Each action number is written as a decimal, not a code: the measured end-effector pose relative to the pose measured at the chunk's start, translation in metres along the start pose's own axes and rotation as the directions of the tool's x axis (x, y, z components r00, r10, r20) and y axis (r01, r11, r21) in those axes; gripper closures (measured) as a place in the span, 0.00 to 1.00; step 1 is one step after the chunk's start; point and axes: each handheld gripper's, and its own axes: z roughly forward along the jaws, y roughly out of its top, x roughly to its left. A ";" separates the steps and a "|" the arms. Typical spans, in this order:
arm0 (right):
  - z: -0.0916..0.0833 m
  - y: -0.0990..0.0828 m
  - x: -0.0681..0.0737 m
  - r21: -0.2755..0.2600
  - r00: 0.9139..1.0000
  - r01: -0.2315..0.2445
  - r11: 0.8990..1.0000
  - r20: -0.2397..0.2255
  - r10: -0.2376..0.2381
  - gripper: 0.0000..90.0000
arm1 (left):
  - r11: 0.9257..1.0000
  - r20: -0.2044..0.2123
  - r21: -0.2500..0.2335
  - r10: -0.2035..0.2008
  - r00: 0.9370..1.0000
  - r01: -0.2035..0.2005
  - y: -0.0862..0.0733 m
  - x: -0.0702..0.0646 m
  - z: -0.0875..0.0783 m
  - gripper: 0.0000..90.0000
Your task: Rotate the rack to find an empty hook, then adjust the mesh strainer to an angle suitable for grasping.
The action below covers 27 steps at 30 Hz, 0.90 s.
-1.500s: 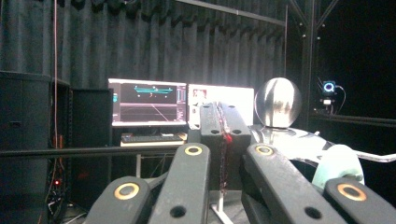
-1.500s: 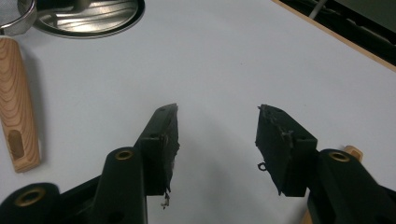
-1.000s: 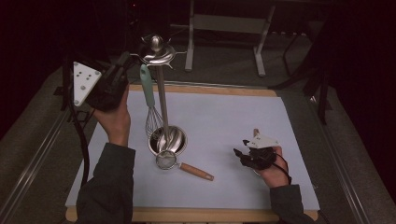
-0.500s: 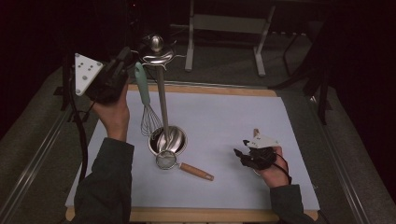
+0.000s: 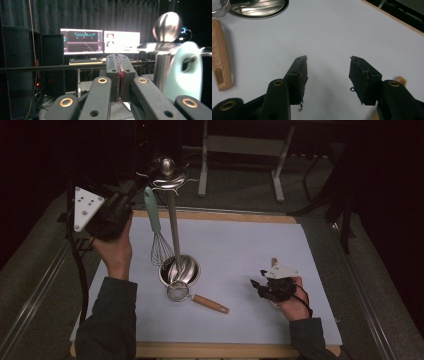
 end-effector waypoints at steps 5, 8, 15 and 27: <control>0.001 0.001 0.002 0.003 1.000 0.004 1.000 -0.005 -0.004 0.54 | 0.999 -0.002 0.037 0.007 1.000 -0.007 -0.009 0.004 -0.002 0.97; 0.001 0.002 0.003 0.001 1.000 0.007 1.000 -0.011 -0.007 0.54 | 0.997 0.033 0.077 0.022 0.999 -0.025 -0.018 0.006 -0.001 0.93; 0.008 0.004 0.014 0.009 0.998 0.026 1.000 -0.062 -0.026 0.55 | 0.989 0.039 0.148 0.010 0.999 -0.016 -0.043 0.012 -0.003 0.88; 0.026 0.007 0.046 0.040 0.979 0.116 0.992 -0.175 -0.108 0.69 | 0.952 -0.003 0.305 -0.004 1.000 0.005 -0.098 0.030 -0.019 0.79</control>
